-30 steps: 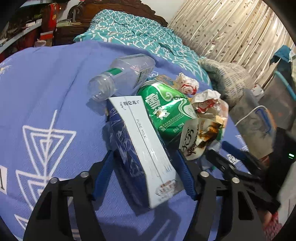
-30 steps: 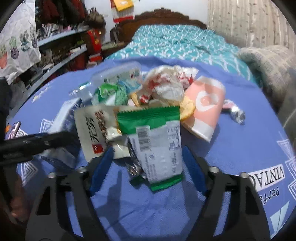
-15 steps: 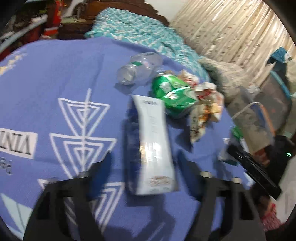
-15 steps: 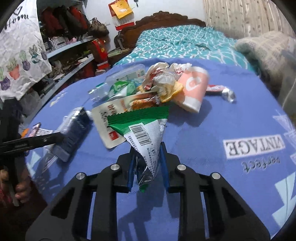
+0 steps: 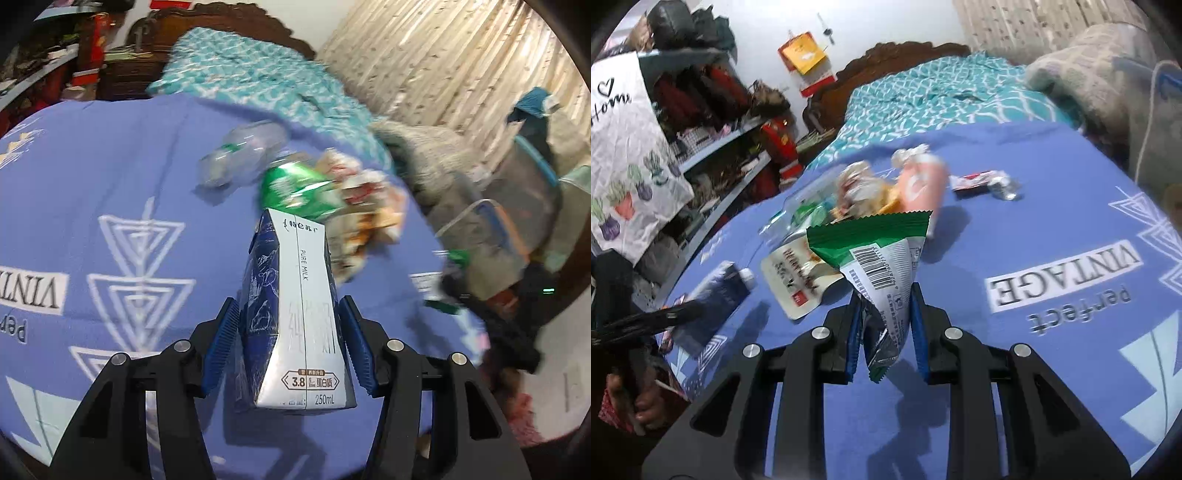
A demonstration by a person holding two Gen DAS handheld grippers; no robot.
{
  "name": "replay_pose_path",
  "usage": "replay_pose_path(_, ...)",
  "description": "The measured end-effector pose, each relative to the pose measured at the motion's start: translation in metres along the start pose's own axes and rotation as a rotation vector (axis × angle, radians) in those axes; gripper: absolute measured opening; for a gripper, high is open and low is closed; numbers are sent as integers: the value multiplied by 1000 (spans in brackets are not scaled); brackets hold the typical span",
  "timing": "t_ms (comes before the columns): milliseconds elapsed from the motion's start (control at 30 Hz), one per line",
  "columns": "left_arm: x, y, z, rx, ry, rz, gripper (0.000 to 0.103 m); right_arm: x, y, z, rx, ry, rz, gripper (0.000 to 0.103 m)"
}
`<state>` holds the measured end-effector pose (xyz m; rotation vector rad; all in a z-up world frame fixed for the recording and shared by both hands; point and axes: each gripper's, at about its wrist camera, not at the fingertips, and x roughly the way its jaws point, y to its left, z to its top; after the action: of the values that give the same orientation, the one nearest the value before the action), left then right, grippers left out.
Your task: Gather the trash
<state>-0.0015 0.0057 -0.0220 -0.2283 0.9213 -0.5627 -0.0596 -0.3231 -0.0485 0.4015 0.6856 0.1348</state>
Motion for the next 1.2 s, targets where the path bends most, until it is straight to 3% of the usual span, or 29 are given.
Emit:
replay_pose_path(133, 23, -67, 20, 144, 36, -57, 53, -11, -37, 5, 65, -33, -20, 26)
replay_pose_path(267, 78, -156, 42, 289, 125, -194, 53, -43, -90, 10, 143, -95, -82, 26)
replay_pose_path(367, 140, -243, 53, 432, 192, -281, 53, -77, -140, 12, 211, -156, -163, 26)
replay_pose_path(500, 216, -338, 55, 540, 289, -388, 53, -114, -212, 15, 298, -213, -303, 26)
replay_pose_path(700, 313, -447, 41, 651, 385, -414, 54, -131, -304, 22, 429, -213, -426, 27)
replay_pose_path(767, 331, -458, 36, 663, 393, -393, 55, -127, -324, 25, 455, -193, -438, 29)
replay_pose_path(833, 352, -470, 32, 665, 388, -345, 77, -123, -341, 24, 496, -185, -429, 36)
replay_pose_path(900, 358, -470, 33, 640, 370, -297, 79, -125, -352, 21, 540, -195, -423, 64)
replay_pose_path(1033, 332, -451, 51, 545, 331, -346, 79, -136, -347, 24, 532, -268, -450, 65)
replay_pose_path(1200, 254, -398, 61, 540, 187, -354, 79, -142, -304, 30, 468, -331, -435, 63)
